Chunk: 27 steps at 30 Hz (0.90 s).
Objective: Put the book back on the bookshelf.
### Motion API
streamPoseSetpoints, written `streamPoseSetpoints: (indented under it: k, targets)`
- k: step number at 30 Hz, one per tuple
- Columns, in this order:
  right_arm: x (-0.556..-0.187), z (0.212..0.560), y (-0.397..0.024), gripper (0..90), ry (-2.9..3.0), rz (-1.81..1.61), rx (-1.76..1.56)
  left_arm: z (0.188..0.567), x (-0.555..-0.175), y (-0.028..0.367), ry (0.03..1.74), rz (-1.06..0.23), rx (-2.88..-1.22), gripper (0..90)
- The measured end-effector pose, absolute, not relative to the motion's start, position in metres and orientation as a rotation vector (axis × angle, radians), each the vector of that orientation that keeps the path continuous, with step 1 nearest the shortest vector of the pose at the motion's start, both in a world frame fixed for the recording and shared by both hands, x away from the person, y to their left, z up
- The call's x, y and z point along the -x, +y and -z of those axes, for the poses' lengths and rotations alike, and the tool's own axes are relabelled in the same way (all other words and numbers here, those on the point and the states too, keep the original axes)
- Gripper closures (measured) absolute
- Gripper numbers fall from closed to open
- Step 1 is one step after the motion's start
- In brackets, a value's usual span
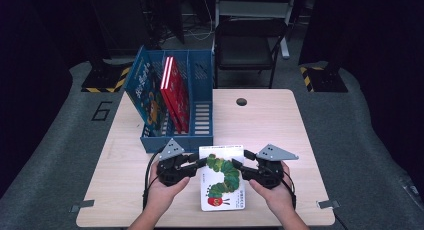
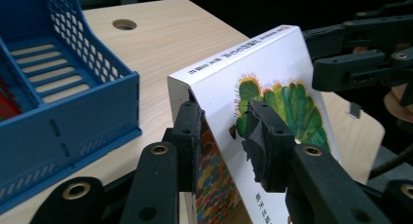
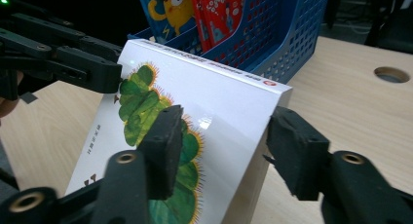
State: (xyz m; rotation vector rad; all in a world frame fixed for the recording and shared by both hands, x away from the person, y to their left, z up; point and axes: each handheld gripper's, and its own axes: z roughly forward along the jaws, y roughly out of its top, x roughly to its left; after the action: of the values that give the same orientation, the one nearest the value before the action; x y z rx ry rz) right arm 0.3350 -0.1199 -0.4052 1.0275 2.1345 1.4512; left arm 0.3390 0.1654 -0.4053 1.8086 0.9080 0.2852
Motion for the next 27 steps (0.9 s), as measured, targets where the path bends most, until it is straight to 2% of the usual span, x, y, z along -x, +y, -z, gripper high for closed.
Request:
streamPoseSetpoints:
  k: [9,16,21,27]
  targets:
    - [-0.332,0.404,-0.12,62.9,2.103,-1.393,-0.994,0.405,-0.338,0.167,0.91,-0.289,-1.799,76.5]
    - [-0.329,0.405,-0.122,70.7,2.092,-1.366,-0.967,0.406,-0.336,0.169,0.9,-0.3,-1.807,79.3]
    - [-0.327,0.407,-0.124,70.5,2.084,-1.383,-0.966,0.407,-0.334,0.17,0.884,-0.296,-1.81,80.6]
    - [-0.319,0.409,-0.128,65.9,2.105,-1.431,-0.953,0.408,-0.326,0.171,0.883,-0.252,-1.794,80.0]
